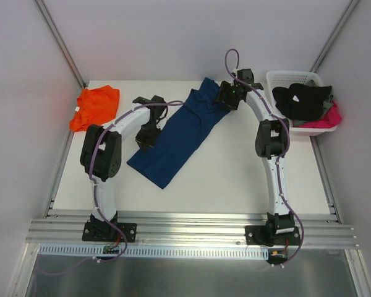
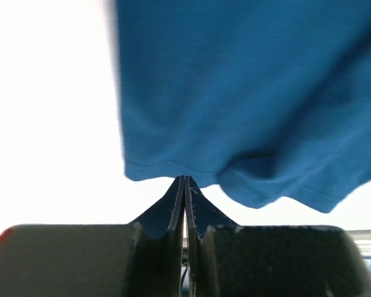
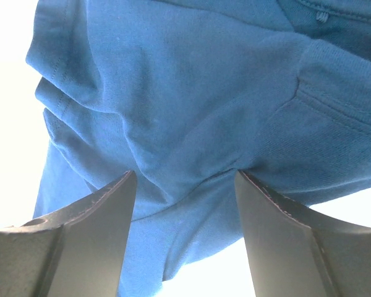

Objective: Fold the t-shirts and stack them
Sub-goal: Fold the tshirt

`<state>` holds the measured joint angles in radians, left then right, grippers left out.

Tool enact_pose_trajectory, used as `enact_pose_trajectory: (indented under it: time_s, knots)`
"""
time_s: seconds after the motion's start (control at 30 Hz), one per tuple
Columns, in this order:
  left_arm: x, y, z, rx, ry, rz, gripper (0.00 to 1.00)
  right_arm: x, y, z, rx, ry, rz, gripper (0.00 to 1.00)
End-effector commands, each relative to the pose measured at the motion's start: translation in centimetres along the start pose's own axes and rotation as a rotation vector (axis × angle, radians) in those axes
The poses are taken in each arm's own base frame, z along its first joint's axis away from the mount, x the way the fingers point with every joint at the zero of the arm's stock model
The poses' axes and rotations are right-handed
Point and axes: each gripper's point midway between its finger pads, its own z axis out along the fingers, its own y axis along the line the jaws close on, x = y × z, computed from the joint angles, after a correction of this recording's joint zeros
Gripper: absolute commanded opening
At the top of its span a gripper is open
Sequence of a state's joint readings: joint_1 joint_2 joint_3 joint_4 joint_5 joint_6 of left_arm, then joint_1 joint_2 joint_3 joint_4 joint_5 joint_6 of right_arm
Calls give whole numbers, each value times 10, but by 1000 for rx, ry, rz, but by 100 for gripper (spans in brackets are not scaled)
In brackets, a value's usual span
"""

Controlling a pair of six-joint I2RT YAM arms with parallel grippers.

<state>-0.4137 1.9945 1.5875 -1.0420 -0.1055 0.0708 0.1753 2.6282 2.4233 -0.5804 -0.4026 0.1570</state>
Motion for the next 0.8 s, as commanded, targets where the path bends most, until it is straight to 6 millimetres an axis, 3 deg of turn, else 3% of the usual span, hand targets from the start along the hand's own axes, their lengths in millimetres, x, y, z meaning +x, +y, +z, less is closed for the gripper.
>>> enact_pose_trajectory:
  time_s: [0.0,0.3,0.6,0.77]
  knots:
    - [-3,30,-5,-46,-9,-48,0,-14,16,-20,-22,-38,-18,69]
    - [-14,82,20,-56,26,-164,0,-15,11,-16,-23,-38,-13,69]
    - [-8,77,48,-16,109,-157,0,-15,8,-16,-23,-36,-5,69]
    - [4,69,48,18,136,-166,0,-15,7,-15,-22,-38,-1,69]
